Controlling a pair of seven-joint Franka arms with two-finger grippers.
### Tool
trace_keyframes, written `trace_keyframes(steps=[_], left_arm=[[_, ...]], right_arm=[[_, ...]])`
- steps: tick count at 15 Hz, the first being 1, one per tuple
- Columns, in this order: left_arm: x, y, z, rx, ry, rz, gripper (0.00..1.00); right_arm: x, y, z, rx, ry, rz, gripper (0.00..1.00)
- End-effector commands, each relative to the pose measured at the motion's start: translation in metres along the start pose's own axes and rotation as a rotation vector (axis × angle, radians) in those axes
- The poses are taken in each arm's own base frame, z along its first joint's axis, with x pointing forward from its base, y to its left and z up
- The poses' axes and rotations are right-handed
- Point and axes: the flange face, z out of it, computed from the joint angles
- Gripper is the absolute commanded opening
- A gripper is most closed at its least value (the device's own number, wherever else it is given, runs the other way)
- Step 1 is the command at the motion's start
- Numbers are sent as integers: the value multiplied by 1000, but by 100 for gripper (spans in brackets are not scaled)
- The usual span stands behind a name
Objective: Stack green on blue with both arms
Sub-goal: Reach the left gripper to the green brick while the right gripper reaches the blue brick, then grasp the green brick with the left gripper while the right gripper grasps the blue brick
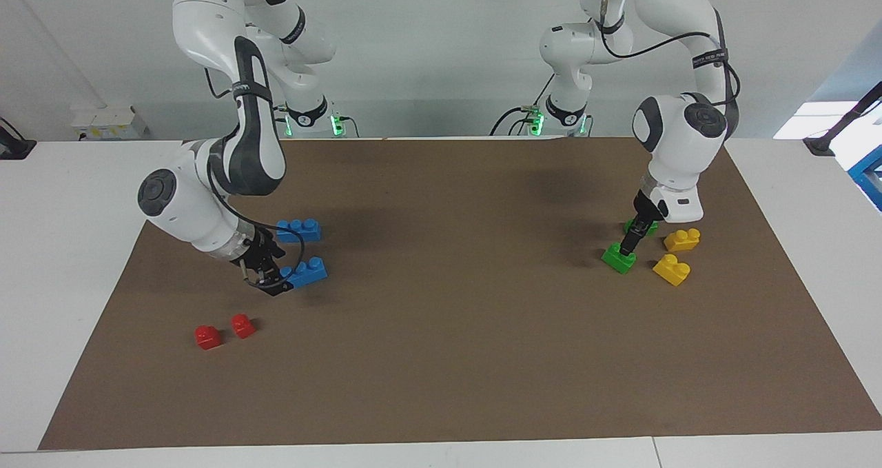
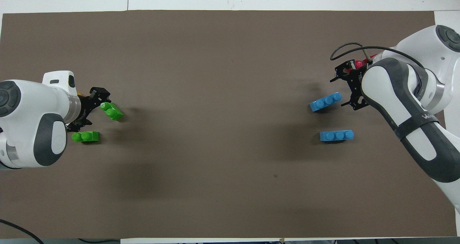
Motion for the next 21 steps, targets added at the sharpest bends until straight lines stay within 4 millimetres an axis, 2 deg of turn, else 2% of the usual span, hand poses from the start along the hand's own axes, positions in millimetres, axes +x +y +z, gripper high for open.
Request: trace_keyframes(steps=[1, 4, 7, 11, 13, 16, 17, 19, 21], left_arm=[[6, 3, 12, -25, 10, -45, 100], [9, 5, 25, -36, 18, -48, 100], [11, 7, 40, -43, 23, -45, 99], [11, 6, 54, -28, 9, -44, 98], [12, 6, 59, -33, 13, -45, 96], [15, 8, 56, -35, 17, -40, 92], [19, 11, 51, -39, 23, -36, 92], [20, 12, 52, -37, 22, -32, 92], [19, 11, 53, -36, 21, -33, 92]], right_arm=[[2, 5, 15, 25, -7, 5, 93], [1, 8, 24, 27, -26, -45, 86], [-4, 7, 27, 23, -26, -60, 66], [-1, 10, 28, 21, -29, -92, 30], [-1, 10, 27, 19, -29, -99, 1], [-5, 7, 25, 18, -31, -111, 0], [-6, 5, 22, 20, -33, -107, 0], [-11, 1, 14, 19, -38, -93, 0], [-24, -4, 13, 20, -44, -86, 0]])
